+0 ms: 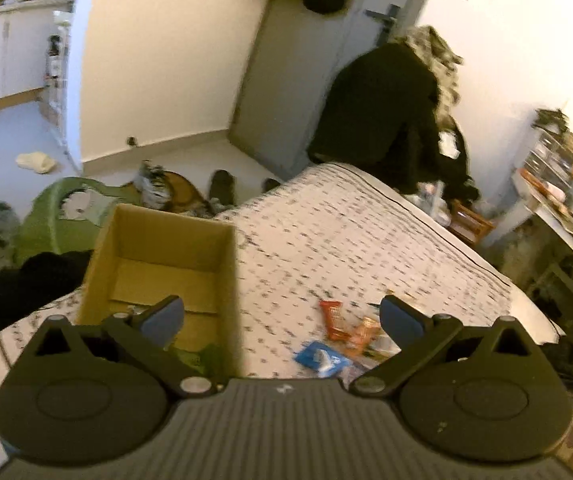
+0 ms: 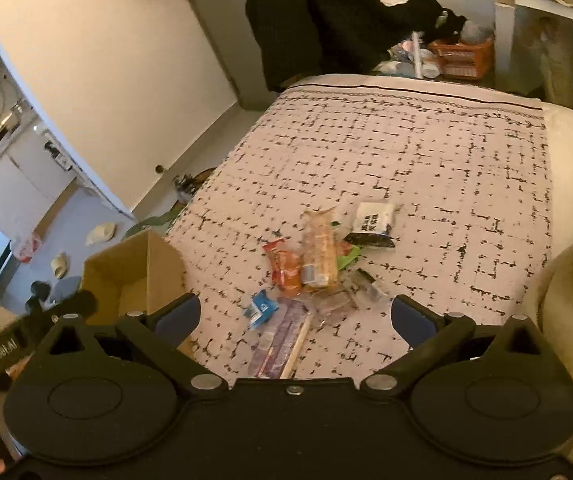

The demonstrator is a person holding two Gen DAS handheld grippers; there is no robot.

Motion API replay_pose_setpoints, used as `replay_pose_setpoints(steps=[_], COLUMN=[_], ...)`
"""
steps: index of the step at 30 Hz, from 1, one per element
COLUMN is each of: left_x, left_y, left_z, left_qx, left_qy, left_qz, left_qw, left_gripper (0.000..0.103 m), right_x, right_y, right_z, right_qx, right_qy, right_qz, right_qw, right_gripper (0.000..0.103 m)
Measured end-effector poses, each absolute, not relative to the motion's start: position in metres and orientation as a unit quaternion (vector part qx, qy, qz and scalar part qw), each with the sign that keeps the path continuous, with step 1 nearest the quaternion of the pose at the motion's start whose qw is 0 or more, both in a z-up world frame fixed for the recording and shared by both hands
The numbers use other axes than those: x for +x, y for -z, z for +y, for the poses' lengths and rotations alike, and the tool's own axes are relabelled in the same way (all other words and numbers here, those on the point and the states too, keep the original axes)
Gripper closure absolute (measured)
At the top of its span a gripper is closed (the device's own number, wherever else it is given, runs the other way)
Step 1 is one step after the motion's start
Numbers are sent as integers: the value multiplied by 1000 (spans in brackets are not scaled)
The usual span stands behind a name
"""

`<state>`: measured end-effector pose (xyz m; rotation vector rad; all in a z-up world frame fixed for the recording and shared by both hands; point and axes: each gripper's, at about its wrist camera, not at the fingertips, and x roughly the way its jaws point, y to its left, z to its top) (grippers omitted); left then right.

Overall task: Organize snacks
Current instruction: 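Withdraw both grippers from the box back toward the snack pile, then grasp the purple bar with the left gripper while the right gripper grasps a clear packet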

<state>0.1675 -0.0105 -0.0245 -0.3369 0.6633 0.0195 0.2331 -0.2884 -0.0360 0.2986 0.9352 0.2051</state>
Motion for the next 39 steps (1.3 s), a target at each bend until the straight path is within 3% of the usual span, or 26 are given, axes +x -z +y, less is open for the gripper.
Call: replay_pose_setpoints(steps=[7,18,25,30,37,39], left_x=[182,196,212,225,236,238], left_y=[49,98,129,150,184,193], left_z=[-41,-66,-74,-88,-99,-101], left_qx=[-142,-130,-165,-156,-161,-154], left_qy=[35,17,62,83,97,97], left_qz=[358,389,410,422,453,462], left_qw=[922,912,895,889,872,868], left_gripper=[0,0,4,13,37,39], right_x=[247,268,288,300,320,323], right_y=[48,81,105,115,143,151], right_z=[-311,-314,-308,-294,-288,-288], right_qx=[160,143,122,78,23,22], right_qy=[-68,-62,-54,-52,-57,-63], right_qz=[447,484,511,517,534,541], right_qw=[877,861,849,851,843,838], right_gripper=[1,22,28,29,30,36])
